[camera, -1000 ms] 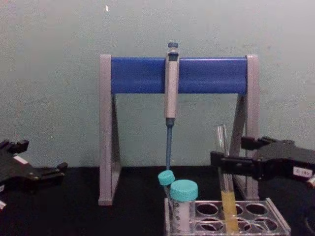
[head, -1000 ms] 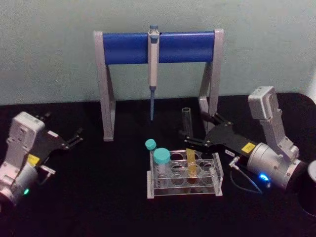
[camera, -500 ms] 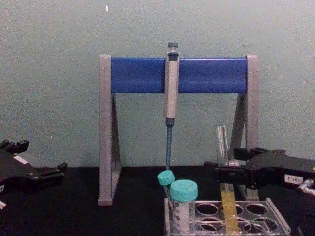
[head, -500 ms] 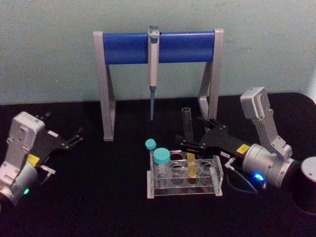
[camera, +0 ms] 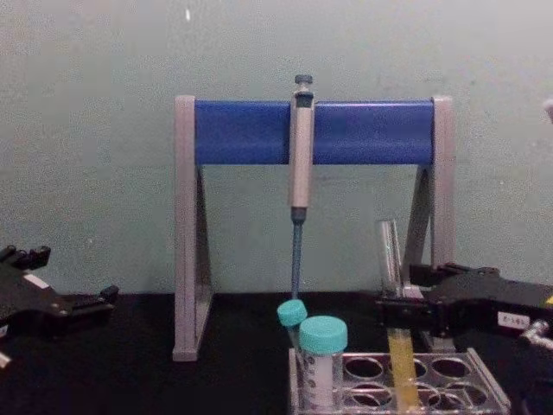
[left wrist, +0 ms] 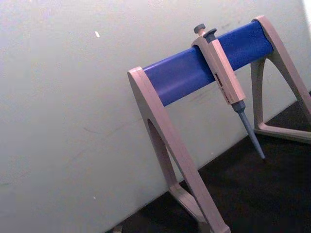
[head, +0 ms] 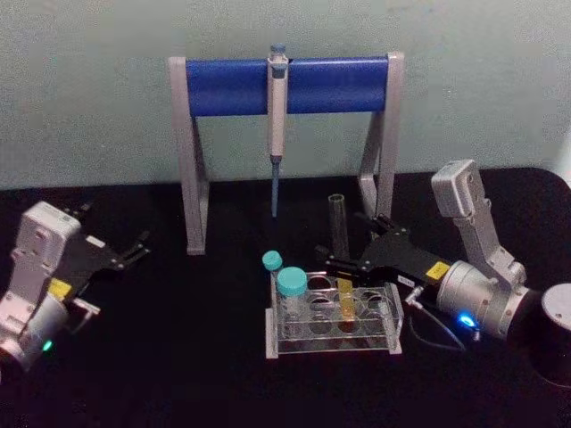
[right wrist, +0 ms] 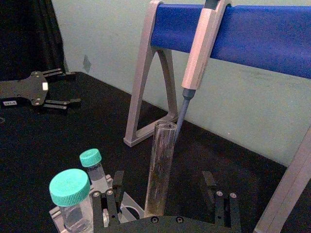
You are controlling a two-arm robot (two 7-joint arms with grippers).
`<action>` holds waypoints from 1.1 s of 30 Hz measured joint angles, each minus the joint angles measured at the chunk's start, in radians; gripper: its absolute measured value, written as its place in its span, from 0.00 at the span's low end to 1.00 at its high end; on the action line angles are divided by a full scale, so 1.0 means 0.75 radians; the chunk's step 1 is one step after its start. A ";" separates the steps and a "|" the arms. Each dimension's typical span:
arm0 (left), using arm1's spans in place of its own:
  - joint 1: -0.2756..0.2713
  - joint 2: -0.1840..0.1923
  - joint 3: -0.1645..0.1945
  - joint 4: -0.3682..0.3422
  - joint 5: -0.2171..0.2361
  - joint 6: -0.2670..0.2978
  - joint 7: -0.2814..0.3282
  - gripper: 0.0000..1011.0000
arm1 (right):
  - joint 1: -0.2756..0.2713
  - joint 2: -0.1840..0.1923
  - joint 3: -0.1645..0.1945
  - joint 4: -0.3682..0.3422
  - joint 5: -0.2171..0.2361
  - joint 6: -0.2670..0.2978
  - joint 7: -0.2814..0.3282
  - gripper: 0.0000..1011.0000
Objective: Pick up the test tube from the test tube rack, shake it, then place it back into the test tube rack.
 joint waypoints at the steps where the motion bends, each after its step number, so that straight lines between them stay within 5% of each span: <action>1: 0.000 0.000 0.000 0.000 0.000 0.000 0.000 0.99 | 0.000 0.000 0.000 0.000 0.000 0.000 0.000 0.99; 11: 0.000 0.000 0.000 0.000 0.000 0.000 0.000 0.99 | -0.001 -0.001 0.001 0.000 0.000 0.001 -0.002 0.98; 25: 0.000 0.000 0.000 0.000 0.000 0.000 0.000 0.99 | 0.000 -0.001 0.001 0.000 0.001 0.002 -0.003 0.64; 33: 0.000 0.000 0.000 0.000 0.000 0.000 0.000 0.99 | 0.000 -0.001 0.001 0.000 0.002 0.003 -0.003 0.35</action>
